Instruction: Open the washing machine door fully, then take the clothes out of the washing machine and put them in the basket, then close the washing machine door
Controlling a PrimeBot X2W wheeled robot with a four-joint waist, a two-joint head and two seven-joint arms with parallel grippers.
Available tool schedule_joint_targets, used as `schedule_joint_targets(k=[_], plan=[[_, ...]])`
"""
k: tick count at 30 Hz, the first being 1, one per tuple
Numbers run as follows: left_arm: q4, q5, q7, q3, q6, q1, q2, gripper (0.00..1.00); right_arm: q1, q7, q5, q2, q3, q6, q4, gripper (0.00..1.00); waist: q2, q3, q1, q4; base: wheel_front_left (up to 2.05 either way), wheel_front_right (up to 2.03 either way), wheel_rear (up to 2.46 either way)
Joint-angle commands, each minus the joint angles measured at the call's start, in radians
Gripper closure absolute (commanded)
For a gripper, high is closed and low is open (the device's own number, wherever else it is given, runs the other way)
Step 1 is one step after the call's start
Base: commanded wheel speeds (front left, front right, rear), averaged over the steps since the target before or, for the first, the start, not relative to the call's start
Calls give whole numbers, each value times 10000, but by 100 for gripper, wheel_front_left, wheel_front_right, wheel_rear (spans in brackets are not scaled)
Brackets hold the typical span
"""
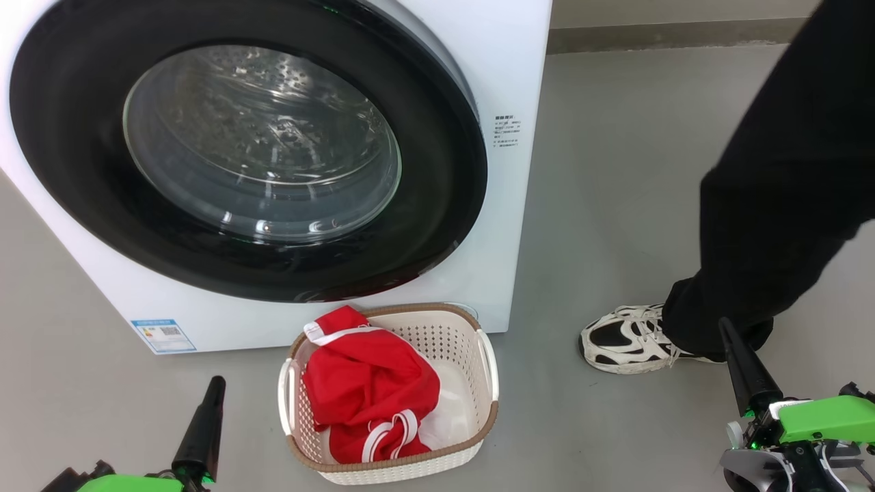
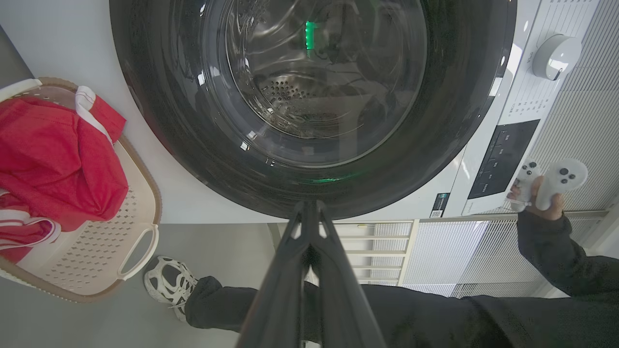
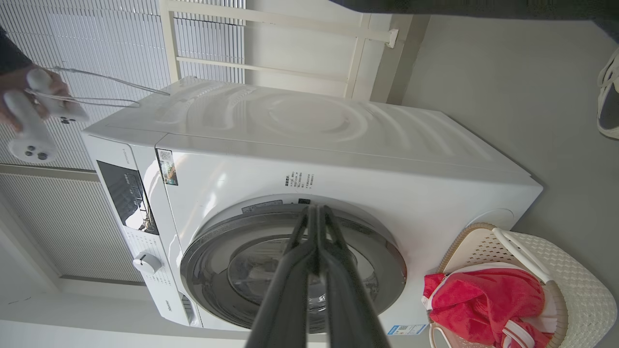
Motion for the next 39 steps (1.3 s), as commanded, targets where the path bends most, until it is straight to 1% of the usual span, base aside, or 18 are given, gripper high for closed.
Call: schedule_joint_targets(k=[1, 39], plan=[[-204, 106, 63, 375, -69, -416, 74, 100, -417, 59, -26, -47, 125, -6, -286, 100, -1, 0, 0, 0, 0, 0, 0], [-204, 116, 73, 387, -69, -417, 66, 100, -418, 64, -31, -43, 119, -6, -286, 100, -1, 0, 0, 0, 0, 0, 0]])
